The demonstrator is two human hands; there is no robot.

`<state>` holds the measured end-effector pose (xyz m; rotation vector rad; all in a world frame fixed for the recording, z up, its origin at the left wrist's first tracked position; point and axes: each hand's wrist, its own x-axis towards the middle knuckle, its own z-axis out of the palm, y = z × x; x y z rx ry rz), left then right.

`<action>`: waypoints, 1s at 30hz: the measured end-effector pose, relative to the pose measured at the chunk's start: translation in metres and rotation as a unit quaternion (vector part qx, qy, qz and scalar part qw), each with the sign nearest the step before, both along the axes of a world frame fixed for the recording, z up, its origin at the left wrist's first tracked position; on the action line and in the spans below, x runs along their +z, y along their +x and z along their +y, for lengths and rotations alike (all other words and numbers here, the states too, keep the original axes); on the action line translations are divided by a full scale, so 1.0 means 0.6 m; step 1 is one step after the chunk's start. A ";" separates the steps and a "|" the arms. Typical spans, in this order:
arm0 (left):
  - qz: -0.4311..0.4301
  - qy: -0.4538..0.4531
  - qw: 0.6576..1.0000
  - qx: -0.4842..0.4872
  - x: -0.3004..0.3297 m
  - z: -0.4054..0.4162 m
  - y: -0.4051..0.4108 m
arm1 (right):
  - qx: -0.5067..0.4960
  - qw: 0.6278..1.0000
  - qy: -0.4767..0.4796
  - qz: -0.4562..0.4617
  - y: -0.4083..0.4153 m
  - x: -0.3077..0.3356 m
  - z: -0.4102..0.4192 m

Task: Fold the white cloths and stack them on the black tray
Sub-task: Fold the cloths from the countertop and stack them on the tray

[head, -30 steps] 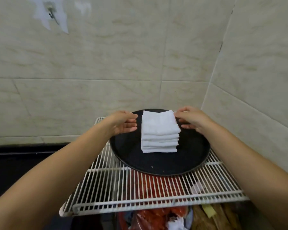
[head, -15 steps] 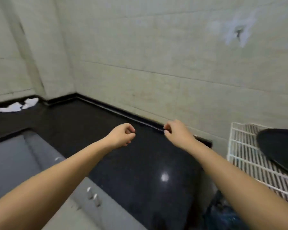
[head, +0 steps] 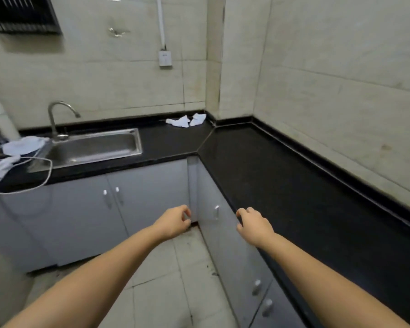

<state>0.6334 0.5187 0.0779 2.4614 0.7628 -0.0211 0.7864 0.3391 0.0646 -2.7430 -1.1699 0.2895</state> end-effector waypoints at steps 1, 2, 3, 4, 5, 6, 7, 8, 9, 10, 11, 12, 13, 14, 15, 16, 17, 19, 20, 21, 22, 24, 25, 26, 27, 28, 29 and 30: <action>0.005 0.002 1.000 0.002 -0.005 0.031 0.017 | 0.008 1.000 -0.003 0.002 0.020 -0.006 0.036; 0.010 0.006 1.000 0.004 -0.008 0.062 0.038 | 0.016 1.000 -0.007 0.001 0.042 -0.011 0.072; 0.016 0.009 1.000 0.007 -0.009 0.092 0.059 | 0.025 1.000 -0.013 0.000 0.065 -0.013 0.108; 0.022 0.011 1.000 0.012 -0.008 0.122 0.081 | 0.034 0.999 -0.019 0.001 0.089 -0.014 0.143; 0.028 0.012 0.999 0.017 -0.007 0.155 0.105 | 0.040 0.999 -0.022 0.005 0.115 -0.014 0.179; 0.032 0.013 0.999 0.019 -0.006 0.187 0.128 | 0.046 0.999 -0.023 0.007 0.141 -0.014 0.215; 0.033 0.012 0.999 0.023 -0.004 0.218 0.150 | 0.053 0.998 -0.026 0.009 0.165 -0.012 0.249; 0.031 0.009 0.999 0.027 -0.003 0.248 0.170 | 0.059 0.998 -0.029 0.010 0.187 -0.010 0.283; 0.025 0.004 0.999 0.032 -0.002 0.276 0.186 | 0.064 0.997 -0.034 0.012 0.207 -0.008 0.314; 0.021 -0.002 0.999 0.037 -0.002 0.302 0.201 | 0.069 0.997 -0.040 0.012 0.225 -0.007 0.344; 0.018 -0.007 0.999 0.041 -0.004 0.328 0.215 | 0.074 0.996 -0.045 0.012 0.242 -0.008 0.375; 0.019 -0.011 0.999 0.044 -0.007 0.356 0.230 | 0.080 0.996 -0.048 0.011 0.260 -0.010 0.406; 0.020 -0.012 0.999 0.047 -0.012 0.386 0.247 | 0.085 0.995 -0.049 0.012 0.279 -0.012 0.438; 0.018 -0.013 0.998 0.051 -0.016 0.417 0.265 | 0.091 0.995 -0.049 0.013 0.297 -0.013 0.471; 0.015 -0.014 0.998 0.054 -0.019 0.449 0.284 | 0.095 0.994 -0.048 0.014 0.316 -0.014 0.504; 0.010 -0.016 0.998 0.054 -0.021 0.481 0.307 | 0.099 0.994 -0.047 0.015 0.335 -0.015 0.538; 0.002 -0.017 0.999 0.052 -0.022 0.516 0.331 | 0.101 0.994 -0.045 0.013 0.355 -0.017 0.573; -0.010 -0.021 0.999 0.043 -0.026 0.586 0.383 | 0.101 0.994 -0.042 0.019 0.401 -0.027 0.645; -0.014 -0.025 0.999 0.039 -0.027 0.621 0.410 | 0.098 0.994 -0.039 0.025 0.425 -0.031 0.679; -0.017 -0.030 0.999 0.033 -0.028 0.656 0.436 | 0.092 0.995 -0.036 0.031 0.449 -0.033 0.714; -0.014 -0.036 0.999 0.026 -0.029 0.692 0.463 | 0.082 0.995 -0.036 0.036 0.474 -0.034 0.747; -0.001 -0.039 0.999 0.006 -0.029 0.763 0.515 | 0.061 0.997 -0.033 0.045 0.520 -0.036 0.810; 0.006 -0.033 0.999 -0.006 -0.027 0.799 0.543 | 0.051 0.997 -0.029 0.048 0.542 -0.036 0.840; 0.009 -0.028 1.000 -0.011 -0.025 0.832 0.570 | 0.042 0.998 -0.025 0.050 0.562 -0.037 0.867; 0.013 -0.030 0.999 -0.012 -0.027 0.861 0.596 | 0.035 0.998 -0.025 0.054 0.580 -0.039 0.892; 0.017 -0.036 0.999 -0.012 -0.030 0.887 0.623 | 0.027 0.997 -0.026 0.060 0.598 -0.043 0.914; 0.022 -0.040 0.999 -0.015 -0.034 0.908 0.648 | 0.023 0.997 -0.028 0.064 0.616 -0.049 0.936; 0.029 -0.040 0.999 -0.021 -0.043 0.928 0.673 | 0.021 0.997 -0.030 0.068 0.636 -0.057 0.957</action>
